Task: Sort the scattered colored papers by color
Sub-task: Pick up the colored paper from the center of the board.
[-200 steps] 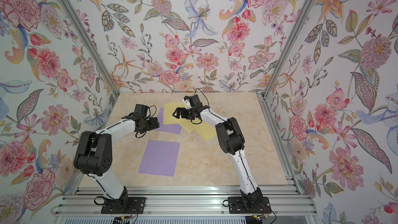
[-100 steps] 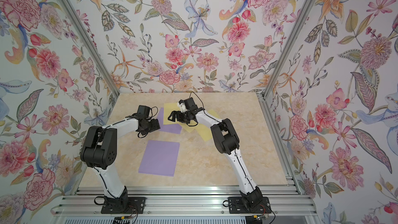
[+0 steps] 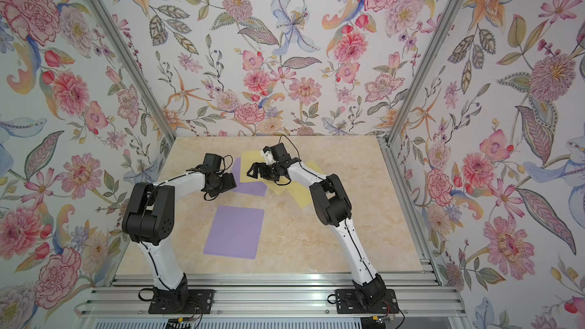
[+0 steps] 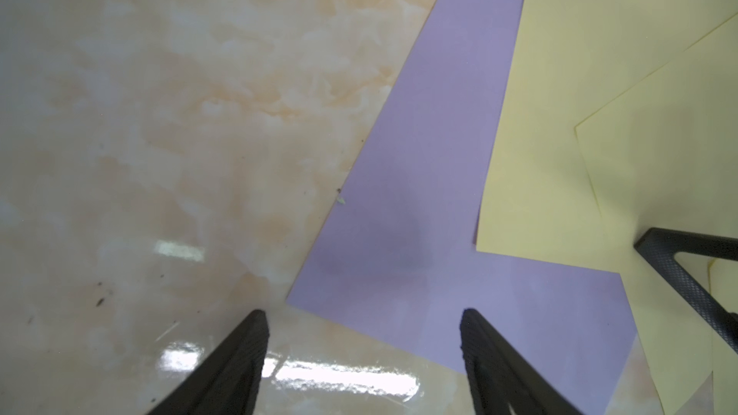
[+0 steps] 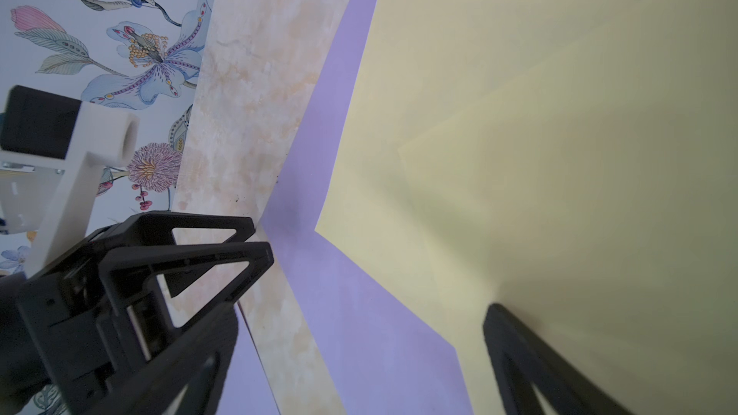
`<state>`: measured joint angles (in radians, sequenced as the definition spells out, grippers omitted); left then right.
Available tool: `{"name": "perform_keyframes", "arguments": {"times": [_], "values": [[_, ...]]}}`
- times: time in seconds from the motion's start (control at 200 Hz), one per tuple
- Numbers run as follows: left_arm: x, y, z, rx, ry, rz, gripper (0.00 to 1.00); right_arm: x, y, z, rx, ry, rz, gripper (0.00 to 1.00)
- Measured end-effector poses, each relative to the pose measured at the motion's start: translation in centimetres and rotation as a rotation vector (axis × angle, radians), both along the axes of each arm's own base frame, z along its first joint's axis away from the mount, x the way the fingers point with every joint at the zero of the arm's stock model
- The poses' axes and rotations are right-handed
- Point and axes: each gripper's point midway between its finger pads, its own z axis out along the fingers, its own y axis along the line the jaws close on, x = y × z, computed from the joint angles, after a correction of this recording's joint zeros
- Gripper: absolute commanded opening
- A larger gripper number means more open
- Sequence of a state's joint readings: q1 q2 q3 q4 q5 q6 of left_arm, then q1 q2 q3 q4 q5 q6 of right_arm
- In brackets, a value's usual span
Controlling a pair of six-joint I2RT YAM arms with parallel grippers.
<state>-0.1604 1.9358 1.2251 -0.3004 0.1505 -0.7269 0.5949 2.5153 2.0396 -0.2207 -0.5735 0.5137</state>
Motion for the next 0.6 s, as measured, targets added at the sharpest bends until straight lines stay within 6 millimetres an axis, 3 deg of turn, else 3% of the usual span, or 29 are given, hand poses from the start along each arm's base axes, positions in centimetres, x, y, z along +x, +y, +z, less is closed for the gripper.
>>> {"name": "perform_keyframes", "arguments": {"times": [0.275, 0.6], "values": [[1.1, -0.1, 0.1, -0.032, -0.033, 0.030, 0.76, -0.1, 0.1, -0.2, 0.018, -0.011, 0.003, 1.00], [2.9, -0.7, 0.6, -0.239, -0.166, 0.070, 0.75, -0.2, 0.1, -0.2, 0.035, -0.031, 0.004, 1.00]]}}
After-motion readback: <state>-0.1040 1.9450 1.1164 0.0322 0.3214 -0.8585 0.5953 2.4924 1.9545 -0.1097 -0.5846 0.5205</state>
